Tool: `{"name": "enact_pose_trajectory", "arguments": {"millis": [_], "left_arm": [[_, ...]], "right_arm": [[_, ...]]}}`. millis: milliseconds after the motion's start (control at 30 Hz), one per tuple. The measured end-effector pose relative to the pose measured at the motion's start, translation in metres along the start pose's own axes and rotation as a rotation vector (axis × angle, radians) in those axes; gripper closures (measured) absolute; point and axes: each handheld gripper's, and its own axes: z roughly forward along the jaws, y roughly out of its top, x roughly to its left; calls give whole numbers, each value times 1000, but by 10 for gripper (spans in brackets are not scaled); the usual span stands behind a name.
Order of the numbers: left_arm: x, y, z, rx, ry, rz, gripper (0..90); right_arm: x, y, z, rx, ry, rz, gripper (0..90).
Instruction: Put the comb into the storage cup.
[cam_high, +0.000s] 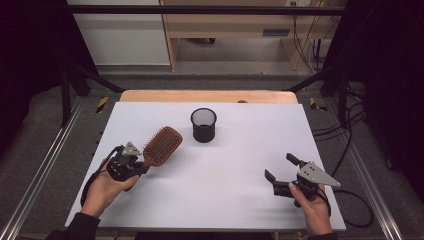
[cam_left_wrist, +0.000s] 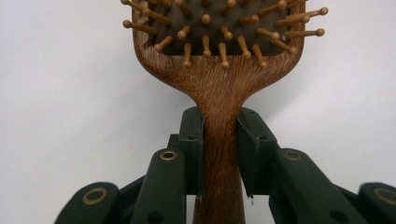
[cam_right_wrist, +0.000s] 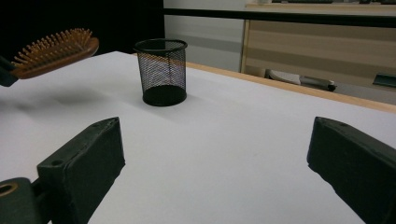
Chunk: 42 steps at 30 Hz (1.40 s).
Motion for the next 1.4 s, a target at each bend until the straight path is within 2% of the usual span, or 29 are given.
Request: {"name": "enact_pose_trajectory", "arguments": {"millis": [167,267,333,433,533,633,700,767,967,1067,1167,1267,1400], "left_arm": [[-15,13,-3,-80,7,28,730],[-24,22,1,-121,-5,38,731],[-30,28,5,-145,-1,56,730],[-37,31,9,-189,1,69,730],[-41,29,13,-220,-1,52,731],[-44,27,17,-232,-2,58,731],[-46,24,18,-255,-16,45,730],[-47,24,19,-257,-26,44,730],[-54,24,20,-272,2,39,730],[-56,23,20,-281,1,26,730],[-57,23,19,-292,-3,30,731],[-57,22,17,-313,-9,30,731],[-57,21,15,-330,-9,26,731]], "right_arm": [[2,-1,1,20,8,0,38],[2,-2,3,60,17,24,38],[2,-2,3,66,23,53,38],[3,-2,4,74,27,63,39],[4,-1,6,88,38,81,46],[7,0,11,117,64,89,50],[11,1,14,120,70,80,49],[15,3,17,111,75,78,45],[29,6,26,101,102,88,40],[35,7,29,93,115,101,39],[42,9,35,87,128,144,41],[47,12,44,111,140,159,49],[54,19,57,116,164,182,51]]}}
